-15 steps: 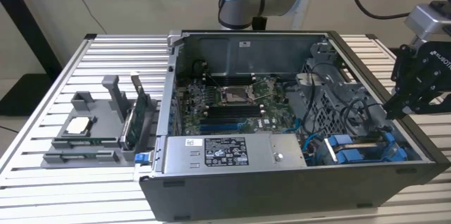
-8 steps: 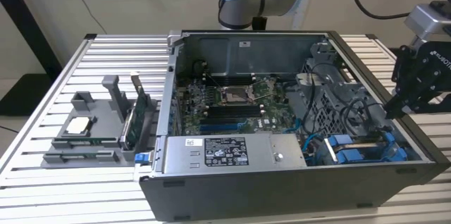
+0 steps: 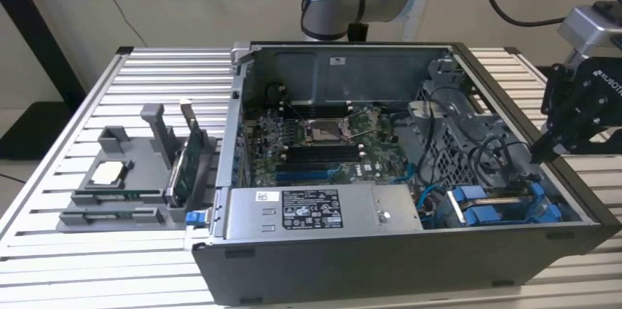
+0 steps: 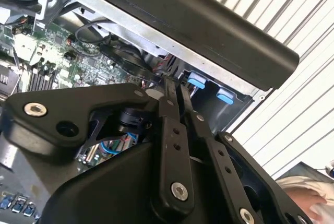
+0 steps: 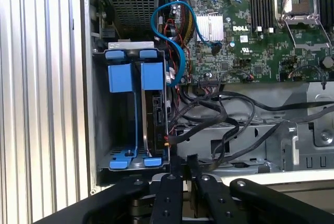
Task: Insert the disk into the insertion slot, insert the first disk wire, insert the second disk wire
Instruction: 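Insert the second disk wire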
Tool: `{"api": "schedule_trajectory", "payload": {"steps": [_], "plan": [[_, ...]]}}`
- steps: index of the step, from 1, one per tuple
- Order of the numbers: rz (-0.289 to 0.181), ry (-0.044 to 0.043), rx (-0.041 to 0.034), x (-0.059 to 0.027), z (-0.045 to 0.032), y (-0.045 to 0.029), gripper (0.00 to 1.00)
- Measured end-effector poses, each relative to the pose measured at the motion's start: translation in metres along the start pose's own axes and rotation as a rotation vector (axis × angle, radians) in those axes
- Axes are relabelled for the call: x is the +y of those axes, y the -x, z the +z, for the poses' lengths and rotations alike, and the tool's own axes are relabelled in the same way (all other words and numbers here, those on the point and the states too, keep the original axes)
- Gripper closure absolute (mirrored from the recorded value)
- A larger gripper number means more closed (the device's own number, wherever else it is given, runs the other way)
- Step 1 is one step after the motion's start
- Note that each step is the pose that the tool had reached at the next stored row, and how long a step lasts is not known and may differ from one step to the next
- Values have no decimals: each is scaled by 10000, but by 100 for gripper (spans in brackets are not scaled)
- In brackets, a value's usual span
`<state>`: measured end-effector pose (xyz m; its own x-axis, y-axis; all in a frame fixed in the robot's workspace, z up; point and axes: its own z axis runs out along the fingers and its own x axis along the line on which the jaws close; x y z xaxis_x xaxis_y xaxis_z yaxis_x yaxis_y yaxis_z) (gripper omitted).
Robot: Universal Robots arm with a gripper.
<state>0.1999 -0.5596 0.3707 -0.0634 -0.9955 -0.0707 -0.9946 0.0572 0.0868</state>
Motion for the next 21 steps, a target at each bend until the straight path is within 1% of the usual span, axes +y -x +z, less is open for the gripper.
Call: {"api": "schedule_trajectory", "payload": {"steps": [8, 11, 13, 15, 21], "plan": [[0, 2, -1, 1, 0, 0, 84], [-1, 0, 0, 22, -42, 2, 84], [0, -3, 0, 49, -75, 3, 84], [-1, -8, -4, 86, -90, 2, 84], [-4, -44, -13, 255, -97, -7, 84]]}}
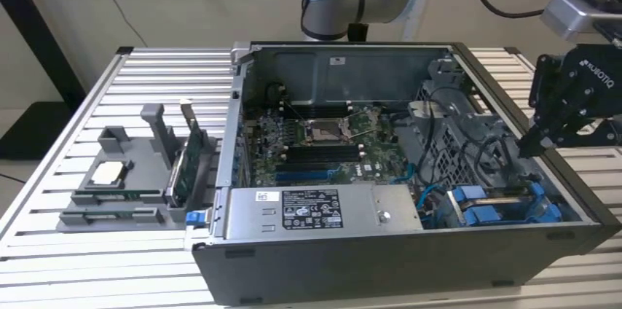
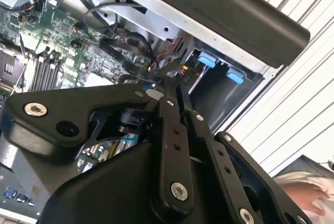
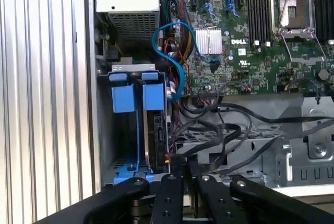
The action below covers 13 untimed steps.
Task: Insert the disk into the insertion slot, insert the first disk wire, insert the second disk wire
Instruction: 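Insert the second disk wire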
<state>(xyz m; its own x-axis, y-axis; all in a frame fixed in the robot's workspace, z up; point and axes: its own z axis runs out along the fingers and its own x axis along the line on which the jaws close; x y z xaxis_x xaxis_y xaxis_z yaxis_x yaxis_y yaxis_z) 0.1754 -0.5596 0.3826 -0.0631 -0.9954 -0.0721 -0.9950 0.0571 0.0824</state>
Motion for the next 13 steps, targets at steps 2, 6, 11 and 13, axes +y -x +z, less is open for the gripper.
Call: {"api": "schedule_trajectory", "payload": {"steps": [2, 6, 11, 13], "plan": [[-2, -15, -3, 59, 1, -4, 84], [-4, -47, -5, 171, 4, -10, 84], [-8, -97, -8, 300, 12, -18, 84], [-10, -120, -10, 350, 16, -22, 84]]}}
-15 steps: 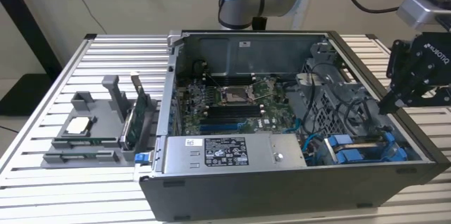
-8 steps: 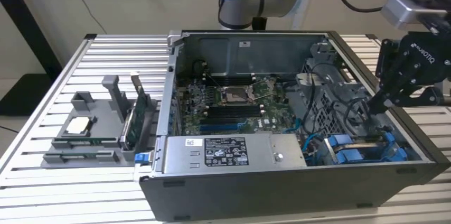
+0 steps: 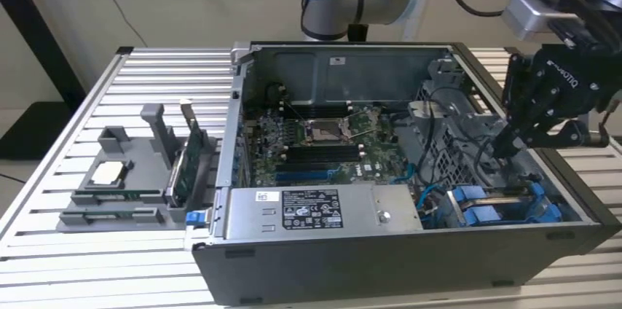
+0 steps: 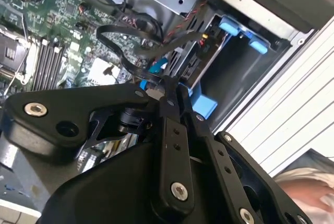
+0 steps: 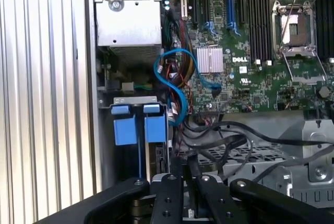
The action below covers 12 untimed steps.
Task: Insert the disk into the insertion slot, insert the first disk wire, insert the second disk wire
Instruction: 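Insert the second disk wire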
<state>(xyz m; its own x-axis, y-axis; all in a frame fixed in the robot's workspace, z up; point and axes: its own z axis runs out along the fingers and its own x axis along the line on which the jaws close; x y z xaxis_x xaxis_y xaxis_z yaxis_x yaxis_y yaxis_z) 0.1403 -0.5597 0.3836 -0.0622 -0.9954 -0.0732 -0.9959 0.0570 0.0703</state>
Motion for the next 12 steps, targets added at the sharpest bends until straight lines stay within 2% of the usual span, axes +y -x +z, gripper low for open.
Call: {"api": "schedule_trajectory", "payload": {"steps": [6, 8, 12], "plan": [[-6, -86, -5, 131, 10, -10, 84], [-9, -119, -7, 148, 19, -13, 84], [-11, -126, -9, 147, 21, -13, 84]]}}
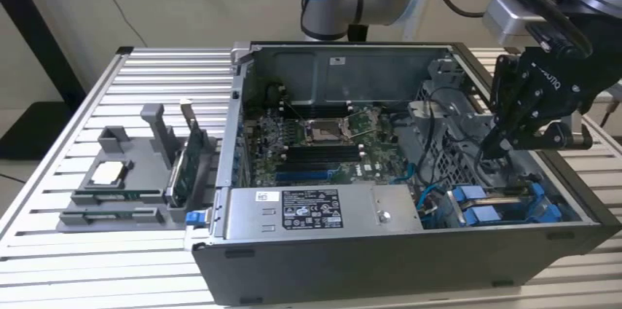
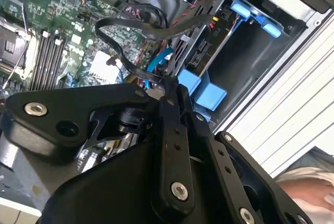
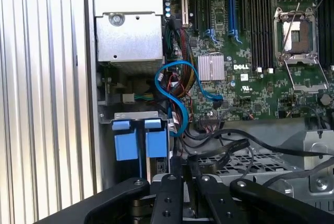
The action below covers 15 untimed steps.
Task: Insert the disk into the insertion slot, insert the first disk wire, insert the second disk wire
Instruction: 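Insert the second disk wire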
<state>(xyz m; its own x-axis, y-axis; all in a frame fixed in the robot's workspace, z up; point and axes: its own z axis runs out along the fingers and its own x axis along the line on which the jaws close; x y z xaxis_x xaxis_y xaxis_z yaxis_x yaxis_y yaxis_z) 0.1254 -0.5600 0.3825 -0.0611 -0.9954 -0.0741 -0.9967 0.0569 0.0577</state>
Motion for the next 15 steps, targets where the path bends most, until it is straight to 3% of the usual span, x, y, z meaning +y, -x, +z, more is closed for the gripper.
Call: {"api": "schedule_trajectory", "payload": {"steps": [5, 15], "plan": [[1, 0, -1, -1, 3, -10, 84], [1, 0, -2, -51, 27, -120, 84]]}}
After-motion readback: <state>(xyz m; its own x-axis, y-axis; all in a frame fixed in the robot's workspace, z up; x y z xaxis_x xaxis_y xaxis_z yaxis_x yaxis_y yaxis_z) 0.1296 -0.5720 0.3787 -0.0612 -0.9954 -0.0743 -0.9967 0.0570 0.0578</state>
